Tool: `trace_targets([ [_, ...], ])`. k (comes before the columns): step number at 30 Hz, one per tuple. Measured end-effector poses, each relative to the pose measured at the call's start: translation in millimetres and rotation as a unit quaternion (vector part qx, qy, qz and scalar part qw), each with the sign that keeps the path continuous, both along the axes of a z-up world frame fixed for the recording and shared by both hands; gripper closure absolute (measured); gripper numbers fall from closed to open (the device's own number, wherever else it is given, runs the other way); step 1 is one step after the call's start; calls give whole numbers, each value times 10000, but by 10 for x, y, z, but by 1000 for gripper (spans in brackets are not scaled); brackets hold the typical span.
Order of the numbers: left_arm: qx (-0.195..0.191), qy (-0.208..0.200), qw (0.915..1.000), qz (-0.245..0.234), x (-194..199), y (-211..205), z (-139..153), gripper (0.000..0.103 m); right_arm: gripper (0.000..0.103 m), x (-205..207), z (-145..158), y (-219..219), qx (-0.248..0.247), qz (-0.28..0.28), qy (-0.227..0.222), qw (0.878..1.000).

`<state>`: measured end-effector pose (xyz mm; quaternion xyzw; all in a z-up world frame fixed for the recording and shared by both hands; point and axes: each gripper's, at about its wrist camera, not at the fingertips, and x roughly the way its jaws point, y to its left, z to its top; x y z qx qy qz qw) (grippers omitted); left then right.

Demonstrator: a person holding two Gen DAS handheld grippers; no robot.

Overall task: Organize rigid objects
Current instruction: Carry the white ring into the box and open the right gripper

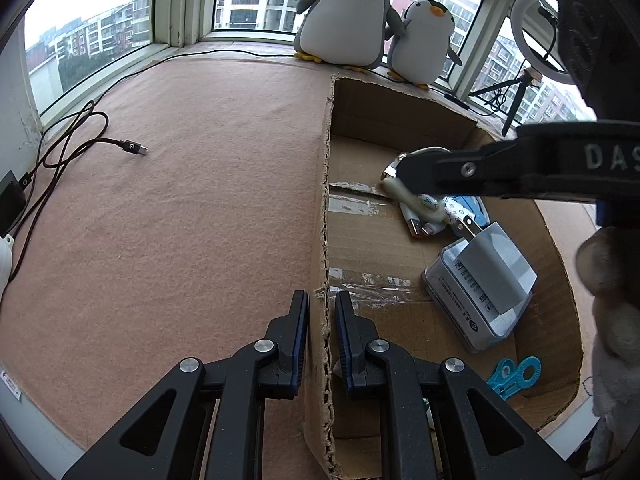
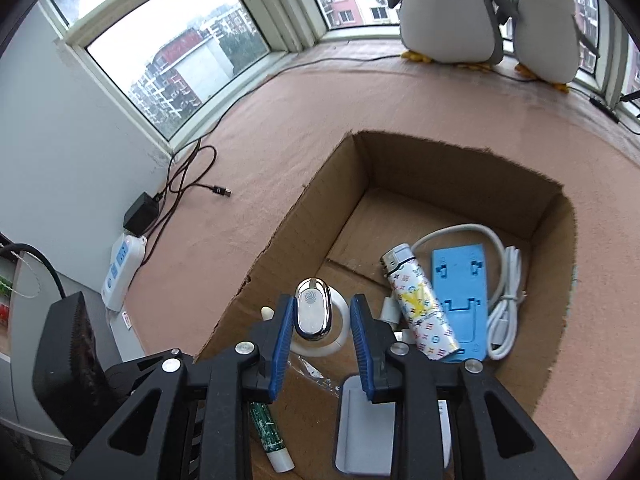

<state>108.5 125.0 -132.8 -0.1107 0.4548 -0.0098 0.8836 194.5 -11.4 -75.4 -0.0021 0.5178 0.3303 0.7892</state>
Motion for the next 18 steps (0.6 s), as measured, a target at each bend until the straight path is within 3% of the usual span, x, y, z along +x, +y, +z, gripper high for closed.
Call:
trace_targets([
  [4,2,0,10000,-1,-1,0,-2,88,60,8,-50,11,-21,-10,77,10000],
  [18,19,3,10000,0,0,-4,-3,88,59,7,49,-64,62,-67,3,10000],
])
